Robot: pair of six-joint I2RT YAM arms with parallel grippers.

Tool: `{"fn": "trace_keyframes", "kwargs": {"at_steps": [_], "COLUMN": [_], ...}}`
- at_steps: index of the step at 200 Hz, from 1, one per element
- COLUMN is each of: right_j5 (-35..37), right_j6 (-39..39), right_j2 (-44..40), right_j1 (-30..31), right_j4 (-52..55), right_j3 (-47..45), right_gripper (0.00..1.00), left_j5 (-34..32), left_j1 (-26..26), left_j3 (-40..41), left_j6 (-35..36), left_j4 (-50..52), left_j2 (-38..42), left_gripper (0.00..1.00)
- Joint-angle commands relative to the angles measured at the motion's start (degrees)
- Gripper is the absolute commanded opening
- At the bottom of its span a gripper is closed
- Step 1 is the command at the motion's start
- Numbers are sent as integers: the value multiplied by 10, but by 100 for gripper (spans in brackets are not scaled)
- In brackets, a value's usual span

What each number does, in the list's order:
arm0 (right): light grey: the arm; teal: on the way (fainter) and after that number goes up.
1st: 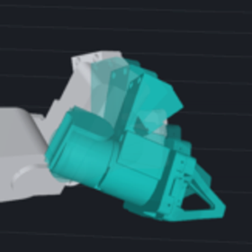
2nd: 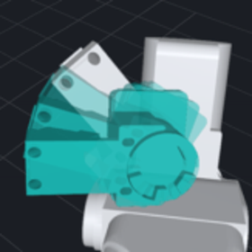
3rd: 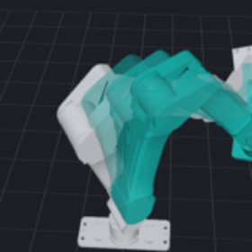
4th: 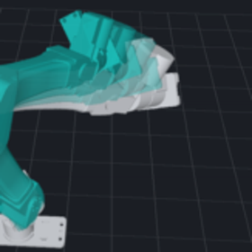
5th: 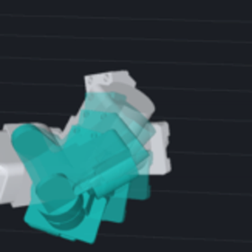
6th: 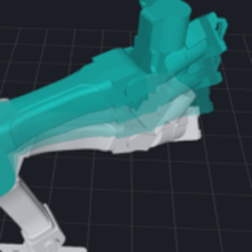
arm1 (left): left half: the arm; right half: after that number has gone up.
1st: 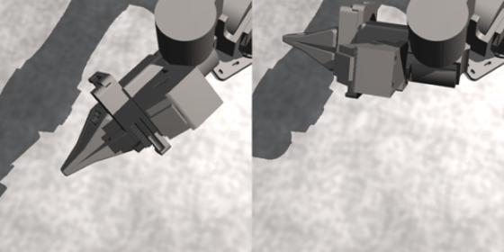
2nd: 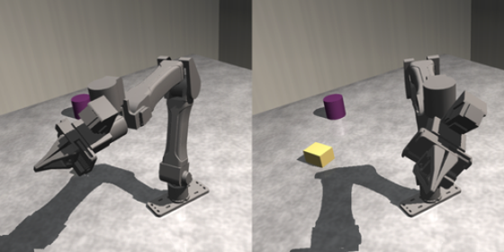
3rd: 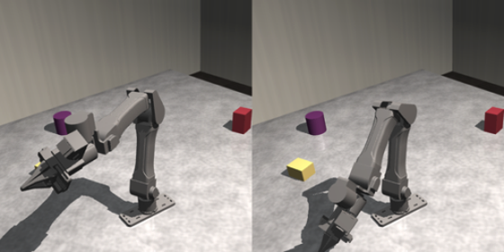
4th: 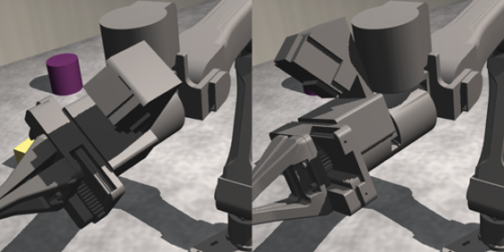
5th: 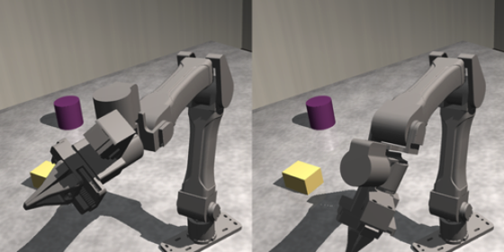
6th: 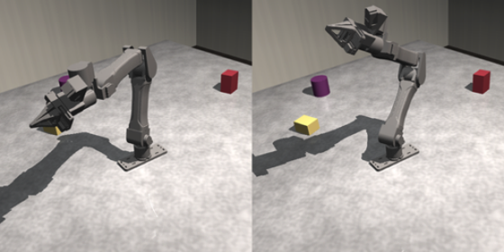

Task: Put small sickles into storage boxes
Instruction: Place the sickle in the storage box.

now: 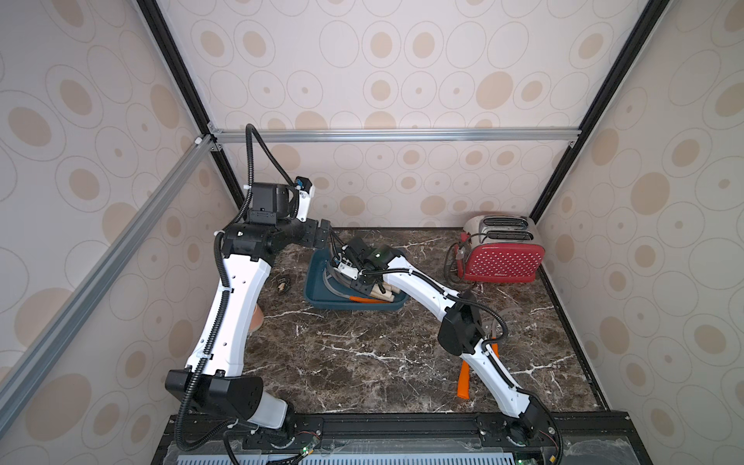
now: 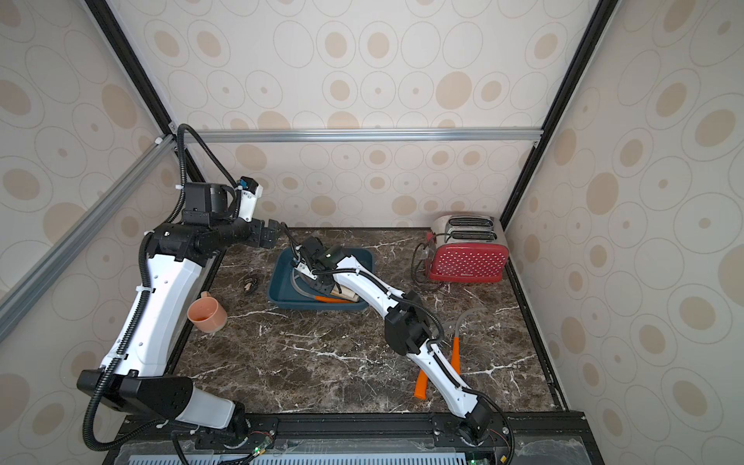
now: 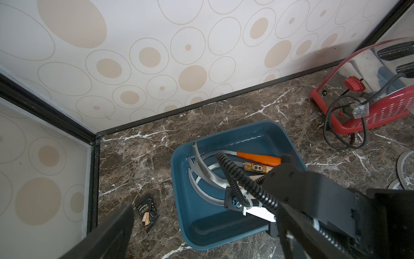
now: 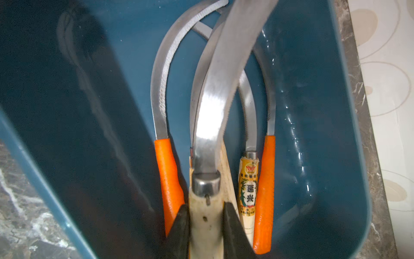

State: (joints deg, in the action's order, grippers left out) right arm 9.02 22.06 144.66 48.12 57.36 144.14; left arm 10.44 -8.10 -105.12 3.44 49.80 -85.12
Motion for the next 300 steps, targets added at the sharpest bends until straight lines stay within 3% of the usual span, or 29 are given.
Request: {"fn": "trace_keyframes", "kwargs": {"at_steps": [1,300], "right_j5": [12,20], "right_j6": [22,50], "right_j2": [11,31], "right_j1": [6,14], "right_j4": [8,78], "right_j3": [13,8], "right_gripper": [9,13], "left_j5": [5,31], "left_j1": [2,2], "left_j3": [0,5], "left_j6": [-1,-2], "left_j4": [3,5], "left_j2": [12,11], "left_gripper": [99,99]}}
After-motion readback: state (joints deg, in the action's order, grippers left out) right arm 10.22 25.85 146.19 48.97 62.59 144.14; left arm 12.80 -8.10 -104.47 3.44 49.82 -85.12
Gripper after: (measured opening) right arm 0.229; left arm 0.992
